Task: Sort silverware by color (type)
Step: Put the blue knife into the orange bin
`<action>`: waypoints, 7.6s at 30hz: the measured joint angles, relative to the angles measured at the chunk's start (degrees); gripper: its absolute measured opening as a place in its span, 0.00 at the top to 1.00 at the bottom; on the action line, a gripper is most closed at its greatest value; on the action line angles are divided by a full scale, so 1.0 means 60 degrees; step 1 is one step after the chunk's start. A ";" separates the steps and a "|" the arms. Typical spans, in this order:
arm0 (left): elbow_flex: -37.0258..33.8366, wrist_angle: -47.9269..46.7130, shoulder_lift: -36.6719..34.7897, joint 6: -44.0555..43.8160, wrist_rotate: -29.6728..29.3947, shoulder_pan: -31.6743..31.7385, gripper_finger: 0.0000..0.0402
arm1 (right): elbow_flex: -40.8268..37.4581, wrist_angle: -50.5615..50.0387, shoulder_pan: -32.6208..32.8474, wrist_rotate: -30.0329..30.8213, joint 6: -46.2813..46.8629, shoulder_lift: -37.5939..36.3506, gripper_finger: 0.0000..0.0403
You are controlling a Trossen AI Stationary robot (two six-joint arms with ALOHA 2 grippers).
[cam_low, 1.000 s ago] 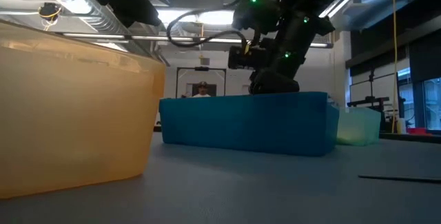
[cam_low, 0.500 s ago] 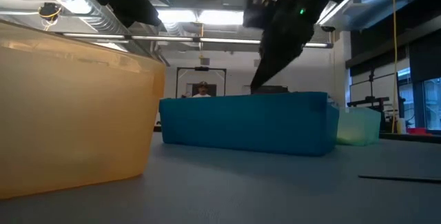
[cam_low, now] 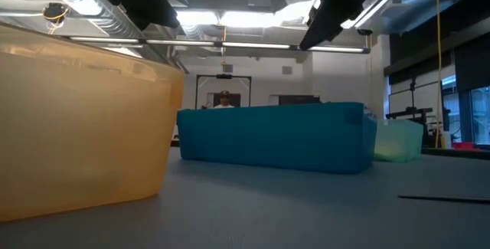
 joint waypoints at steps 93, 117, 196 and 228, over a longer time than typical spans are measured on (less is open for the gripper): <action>0.0000 -0.0003 0.0004 -0.0219 0.0302 -0.0001 0.79 | -0.0011 -0.1648 0.7944 0.1908 0.9237 0.3953 0.71; 0.0007 -0.0007 0.0004 -0.0215 0.0302 0.0003 0.79 | 0.0011 -0.1516 0.7944 0.1714 0.9212 0.4349 0.73; 0.0000 0.2843 0.0004 0.0446 0.0297 -0.1123 0.79 | 0.3952 0.1741 0.4483 0.1829 0.7592 0.4385 0.98; 0.0004 0.4529 -0.1609 0.1036 0.0336 -0.1331 0.79 | 0.3952 0.2696 0.3915 0.3017 0.6844 0.4698 0.98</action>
